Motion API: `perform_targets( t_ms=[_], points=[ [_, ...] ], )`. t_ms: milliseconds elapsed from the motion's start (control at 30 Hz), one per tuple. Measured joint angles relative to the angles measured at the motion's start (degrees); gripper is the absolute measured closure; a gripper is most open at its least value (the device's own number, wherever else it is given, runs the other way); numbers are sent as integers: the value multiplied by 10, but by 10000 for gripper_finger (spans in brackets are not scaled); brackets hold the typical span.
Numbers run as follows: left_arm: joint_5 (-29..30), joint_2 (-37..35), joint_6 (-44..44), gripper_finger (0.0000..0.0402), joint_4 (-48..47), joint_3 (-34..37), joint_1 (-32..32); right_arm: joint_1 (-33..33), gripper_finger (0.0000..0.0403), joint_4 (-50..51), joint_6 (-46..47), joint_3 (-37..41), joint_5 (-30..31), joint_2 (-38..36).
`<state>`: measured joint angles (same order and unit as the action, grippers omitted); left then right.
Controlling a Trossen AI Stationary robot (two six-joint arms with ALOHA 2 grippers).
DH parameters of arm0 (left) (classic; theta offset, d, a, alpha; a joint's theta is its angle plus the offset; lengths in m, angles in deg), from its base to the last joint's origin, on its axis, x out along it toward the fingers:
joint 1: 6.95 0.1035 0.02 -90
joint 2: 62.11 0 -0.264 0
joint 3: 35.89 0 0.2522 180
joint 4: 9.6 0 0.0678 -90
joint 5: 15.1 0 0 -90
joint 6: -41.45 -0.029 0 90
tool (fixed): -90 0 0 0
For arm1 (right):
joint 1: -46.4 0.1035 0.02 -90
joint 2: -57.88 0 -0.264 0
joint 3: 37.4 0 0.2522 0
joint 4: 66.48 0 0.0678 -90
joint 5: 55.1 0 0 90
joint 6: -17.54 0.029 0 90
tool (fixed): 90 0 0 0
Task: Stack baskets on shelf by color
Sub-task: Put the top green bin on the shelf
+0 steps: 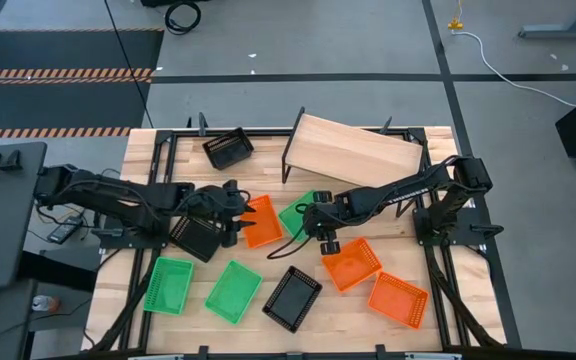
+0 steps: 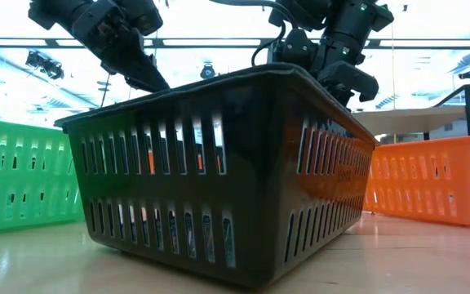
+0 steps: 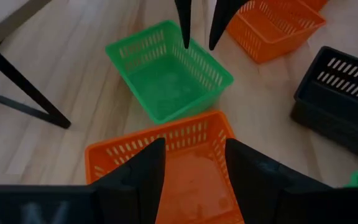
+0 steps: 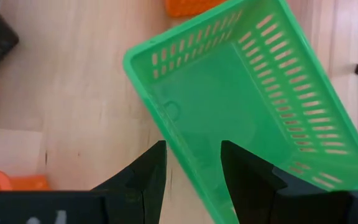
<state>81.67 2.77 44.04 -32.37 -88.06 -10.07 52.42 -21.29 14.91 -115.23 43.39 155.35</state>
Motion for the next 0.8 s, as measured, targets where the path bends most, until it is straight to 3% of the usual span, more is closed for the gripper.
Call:
perform_targets(
  t_ms=[533,800],
  points=[
    [0,-9,-1,228,21,0,0,-3,244,-92,-5,70,4,-1],
    [0,-9,10,228,20,0,0,0,274,-101,-4,97,-8,-1]
  ],
)
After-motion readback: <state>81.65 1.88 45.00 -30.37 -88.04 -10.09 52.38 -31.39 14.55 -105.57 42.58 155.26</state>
